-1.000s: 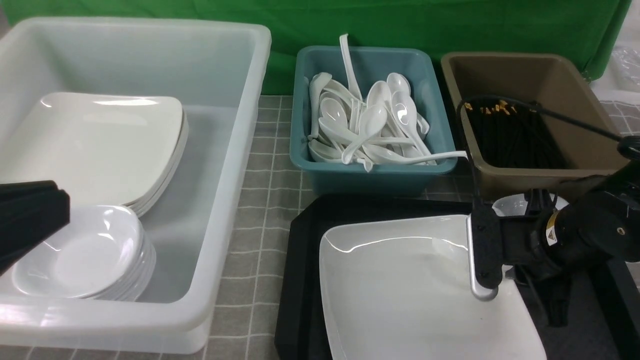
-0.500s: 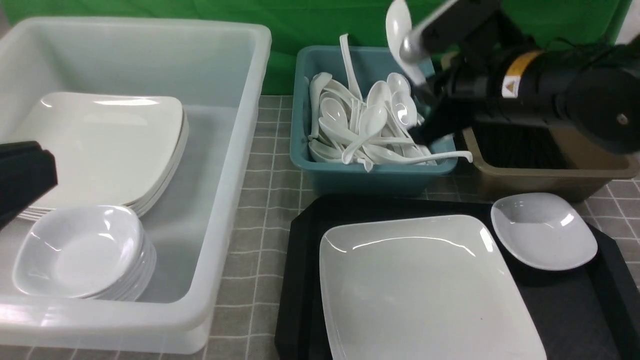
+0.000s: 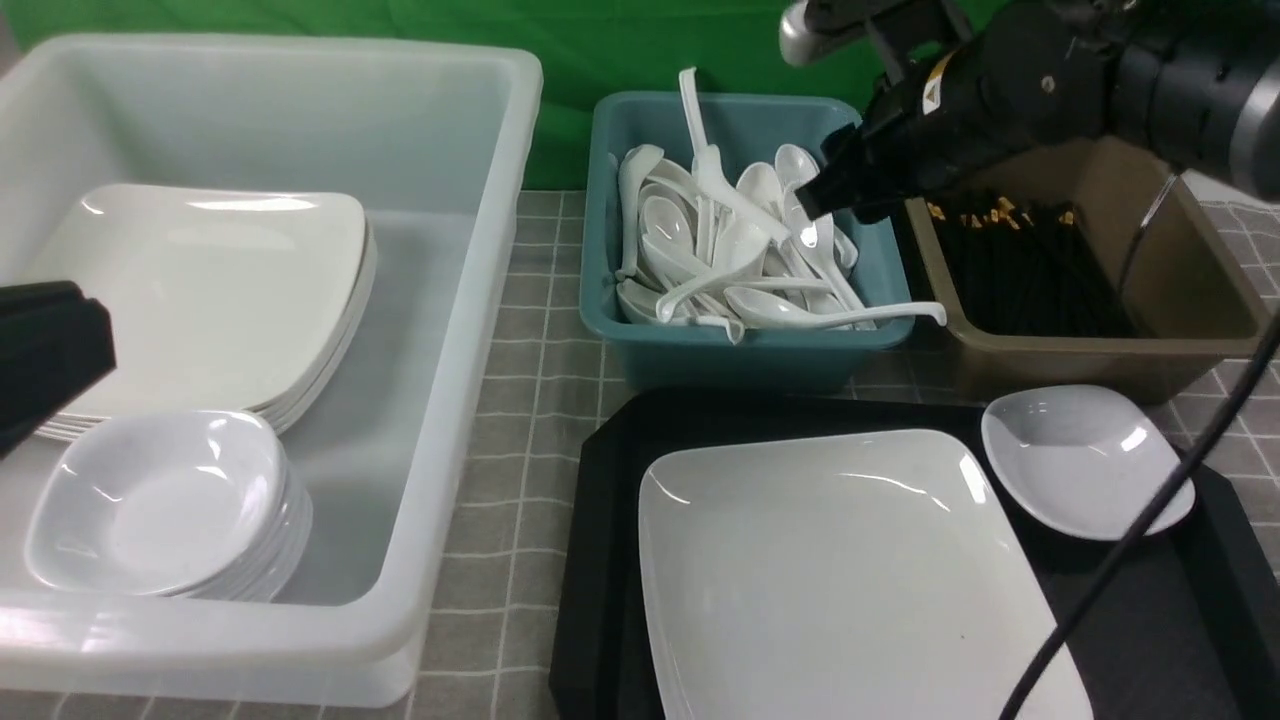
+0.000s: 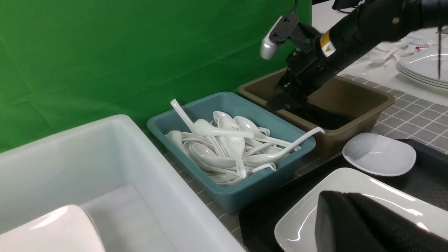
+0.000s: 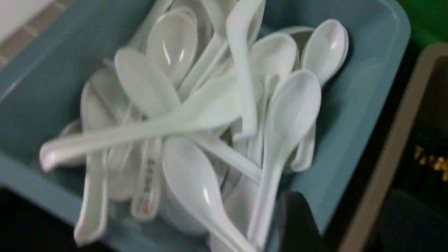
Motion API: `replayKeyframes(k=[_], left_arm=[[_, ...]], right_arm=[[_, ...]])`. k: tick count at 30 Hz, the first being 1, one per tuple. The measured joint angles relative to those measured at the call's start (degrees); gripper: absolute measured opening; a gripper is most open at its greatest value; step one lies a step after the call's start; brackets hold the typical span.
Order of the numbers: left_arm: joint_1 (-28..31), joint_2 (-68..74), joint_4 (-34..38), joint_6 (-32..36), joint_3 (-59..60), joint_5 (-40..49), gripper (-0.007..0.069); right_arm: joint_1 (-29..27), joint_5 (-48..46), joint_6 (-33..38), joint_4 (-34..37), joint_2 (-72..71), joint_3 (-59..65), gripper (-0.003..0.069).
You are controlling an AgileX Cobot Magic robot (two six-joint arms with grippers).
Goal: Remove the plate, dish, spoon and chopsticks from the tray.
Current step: Use the right arm to put the soup spoon into the small storage box in the middle, then use the right arm to grab a small plate from the dinner plate
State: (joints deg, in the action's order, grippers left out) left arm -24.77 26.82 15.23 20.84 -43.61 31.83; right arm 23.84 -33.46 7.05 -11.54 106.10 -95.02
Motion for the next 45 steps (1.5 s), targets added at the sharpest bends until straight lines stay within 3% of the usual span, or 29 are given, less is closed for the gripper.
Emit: replayKeyframes(k=[6, 9, 13, 18, 25, 30, 36, 37, 42, 45], left_arm=[[0.00, 0.05, 0.00, 0.12, 0.00, -0.18, 0.0022], [0.00, 0.05, 0.00, 0.26, 0.00, -0.57, 0.0022], [0.00, 0.10, 0.00, 0.38, 0.00, -1.01, 0.0022], [0.00, 0.10, 0.00, 0.39, 0.00, -1.01, 0.0022], [0.00, 0.27, 0.00, 0.44, 0.00, -0.72, 0.0022], [0.00, 0.27, 0.00, 0.44, 0.00, -0.51, 0.0022], [0.00, 0.27, 0.00, 0.50, 0.00, -0.16, 0.0022], [0.00, 0.27, 0.00, 0.62, 0.00, -0.16, 0.0022], [0.00, 0.27, 0.00, 0.67, 0.00, 0.09, 0.0022], [0.00, 0.27, -0.50, 1.36, 0.00, 0.38, 0.0022]], right_arm=[[-1.55, -12.39, 15.39, -1.43, -13.03, 11.39, 0.0308], [-3.46, -12.60, 20.07, -1.67, -16.71, 20.09, 0.0332], [-7.36, -5.55, 27.44, -1.92, -19.12, 37.21, 0.0430], [-10.03, 4.12, 30.03, -1.87, -18.42, 46.04, 0.0481], [-14.14, 16.11, 31.16, -1.91, -12.13, 47.47, 0.0486], [-14.55, 19.26, 31.34, -1.93, -9.06, 47.47, 0.0475], [-14.55, 22.31, 31.42, -2.00, -7.72, 47.36, 0.0332], [-14.55, 22.22, 31.48, -2.00, -7.71, 47.36, 0.0277], [-13.17, 19.65, 31.60, -2.32, -9.96, 47.30, 0.0145], [-11.19, 17.05, 28.16, -2.79, -13.78, 47.30, 0.0071]])
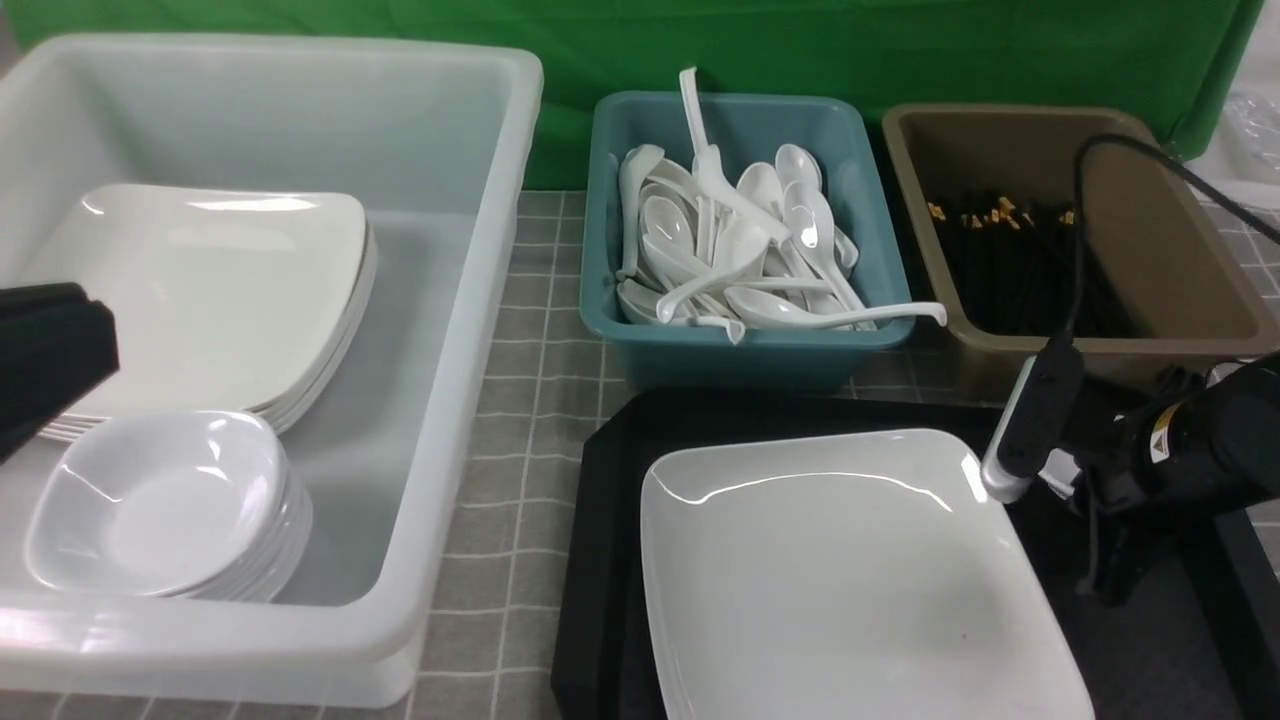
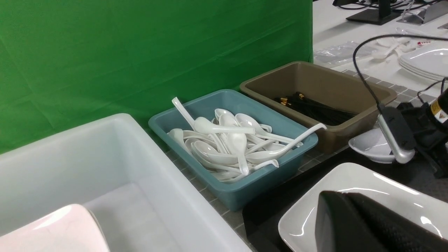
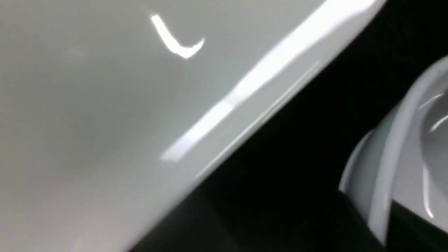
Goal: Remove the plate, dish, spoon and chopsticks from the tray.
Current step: Use the right arm to grab a small plate from the dinner plate, then use the right arm to put the small plate into the large storage box on the left
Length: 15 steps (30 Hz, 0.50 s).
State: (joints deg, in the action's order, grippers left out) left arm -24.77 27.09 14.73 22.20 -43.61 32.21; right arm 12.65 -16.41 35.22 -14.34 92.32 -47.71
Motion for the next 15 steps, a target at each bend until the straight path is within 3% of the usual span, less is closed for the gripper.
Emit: replayKeyframes(k=[5, 10, 11, 13, 15], left_arm=[[0.00, 0.00, -0.93, 0.23, 0.00, 0.07, 0.0022], [0.00, 0.00, -1.99, 0.16, 0.00, 0.11, 0.0022], [0.00, 0.00, -2.30, 0.01, 0.00, 0.11, 0.0022], [0.00, 0.00, -6.23, -3.06, -0.32, 1.09, 0.0022], [-0.06, -0.18, -14.73, -10.88, -2.22, 5.82, 0.0022]], right_arm=[[8.13, -8.36, -12.94, 0.79, -9.96, -0.99, 0.0058], [20.66, -19.47, -28.73, 1.26, -19.28, -10.58, 0.0058], [21.29, -19.69, -29.03, 1.40, -19.62, -11.14, 0.0058], [29.44, -20.56, -30.80, 2.07, -19.90, -17.84, 0.0058], [37.31, -19.64, -30.44, 2.56, -17.06, -26.06, 0.0058]])
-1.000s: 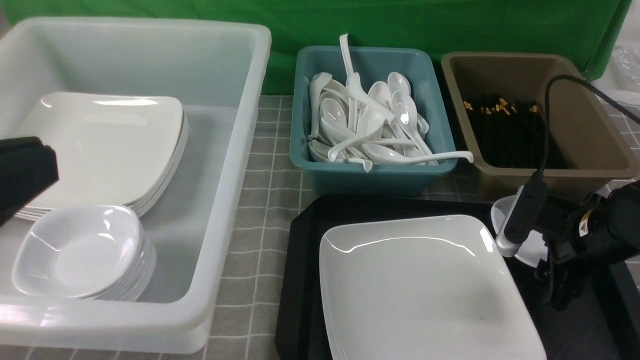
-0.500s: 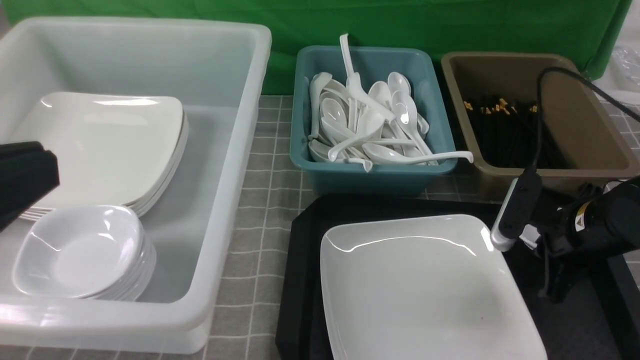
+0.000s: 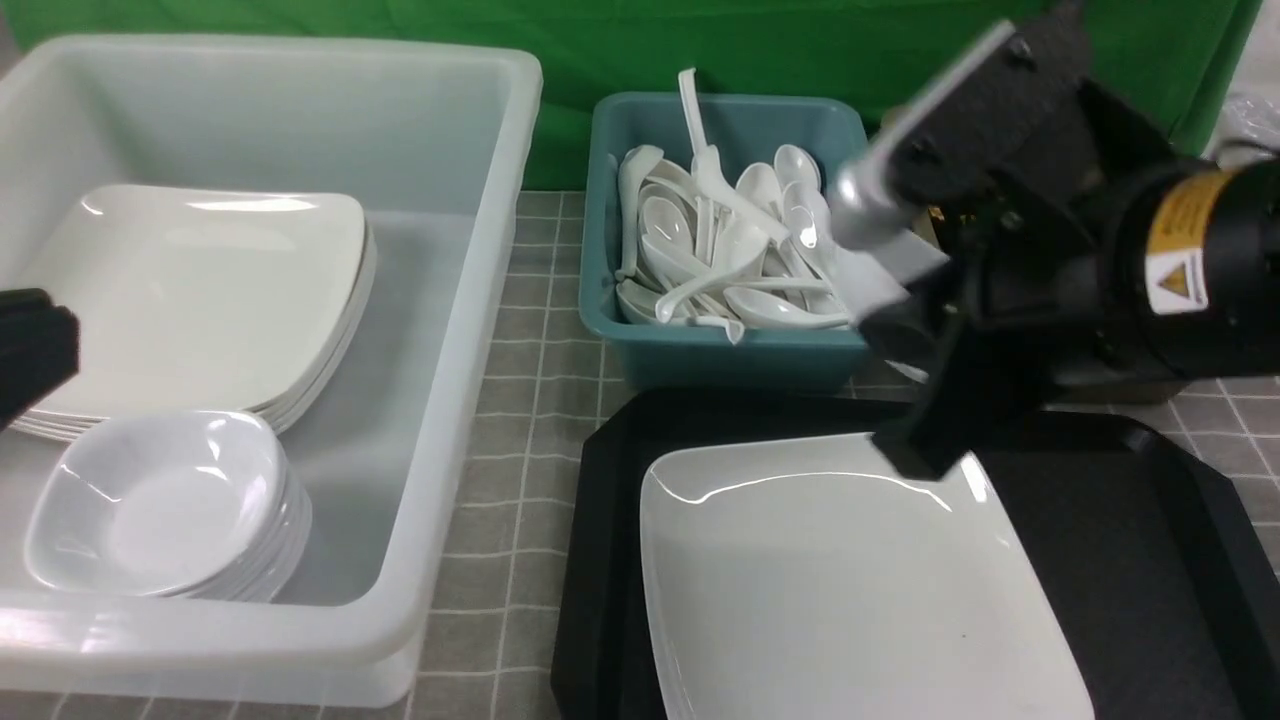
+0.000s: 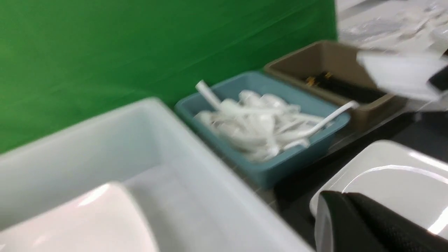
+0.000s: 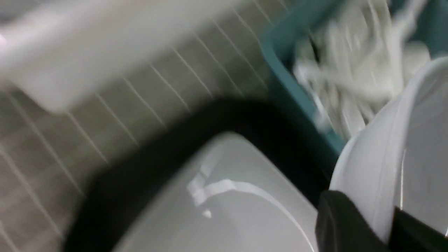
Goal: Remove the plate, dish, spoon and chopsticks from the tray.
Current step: Use the right arm to put the small plate into the large storage box on the left
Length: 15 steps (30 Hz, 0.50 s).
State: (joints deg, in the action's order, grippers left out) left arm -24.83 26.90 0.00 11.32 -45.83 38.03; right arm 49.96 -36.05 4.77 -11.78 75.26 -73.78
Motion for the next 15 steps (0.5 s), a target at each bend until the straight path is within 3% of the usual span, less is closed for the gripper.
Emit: replayKeyframes(k=[6, 15], left_arm=[[0.00, -4.34, -15.73, -12.46, -5.19, 10.82, 0.0022], [0.00, -13.62, -17.08, -14.76, -6.40, 19.70, 0.0022]], right_arm=[[13.07, 1.00, 5.78, 0.37, 16.05, -19.77, 0.0058], [16.55, -1.23, 10.00, 3.79, 45.51, -47.35, 0.0058]])
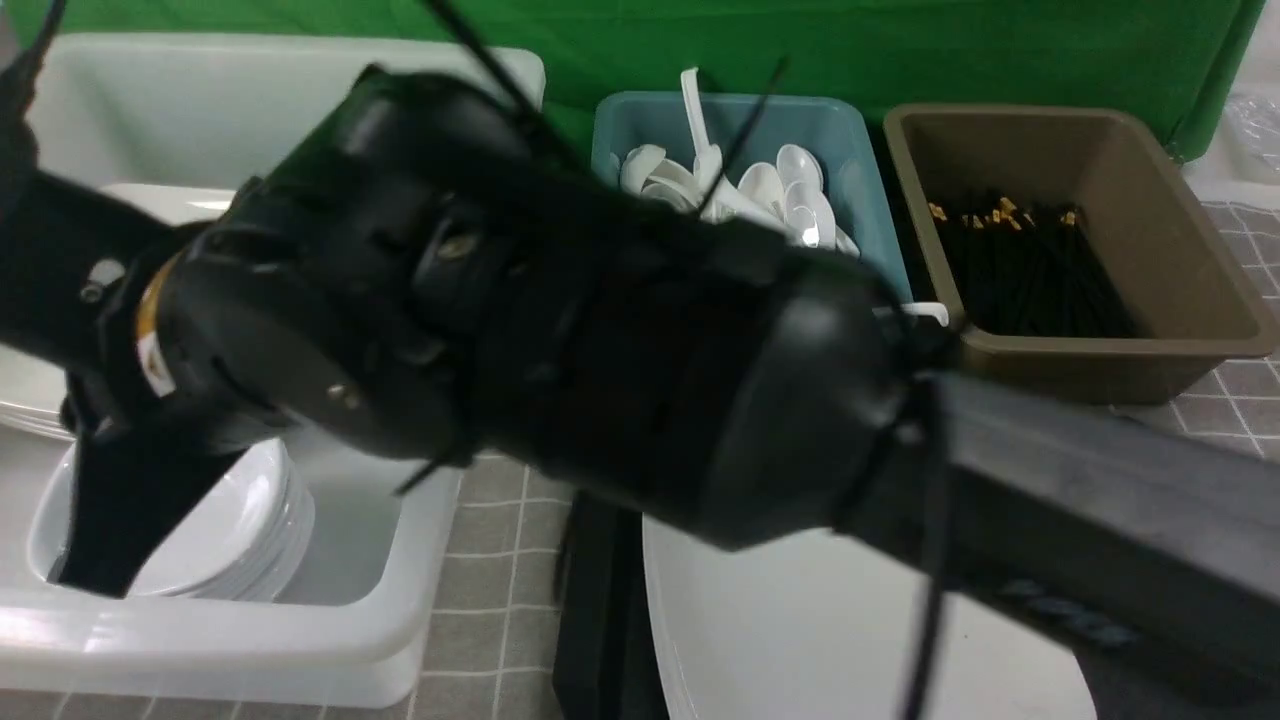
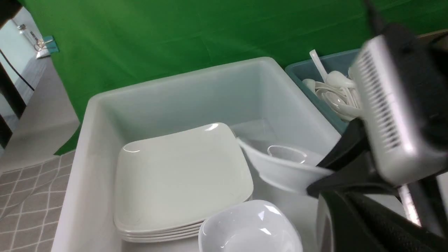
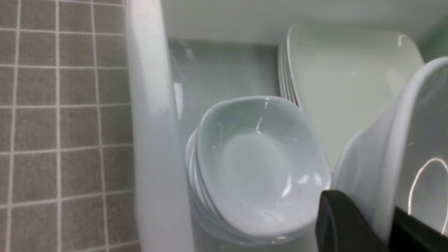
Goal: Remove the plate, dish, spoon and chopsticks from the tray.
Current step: Use the right arm to put the small plate into the large storage box on the left
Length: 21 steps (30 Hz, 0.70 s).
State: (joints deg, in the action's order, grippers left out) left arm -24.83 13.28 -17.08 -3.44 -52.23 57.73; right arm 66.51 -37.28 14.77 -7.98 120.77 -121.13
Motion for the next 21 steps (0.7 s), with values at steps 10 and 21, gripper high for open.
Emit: replayKeyframes(k=[10, 21], left_arm=[[0.00, -1.16, 2.20, 1.11, -0.06, 1.55, 0.0022], [0.00, -0.77, 6.10, 2.25, 1.47, 0.64, 0.0022]], right_arm=[[0.00, 0.20, 0.49, 2.32, 13.70, -10.60, 0.0098], [0.95, -12.74, 0.98, 1.65, 11.43, -13.01, 0.0542]])
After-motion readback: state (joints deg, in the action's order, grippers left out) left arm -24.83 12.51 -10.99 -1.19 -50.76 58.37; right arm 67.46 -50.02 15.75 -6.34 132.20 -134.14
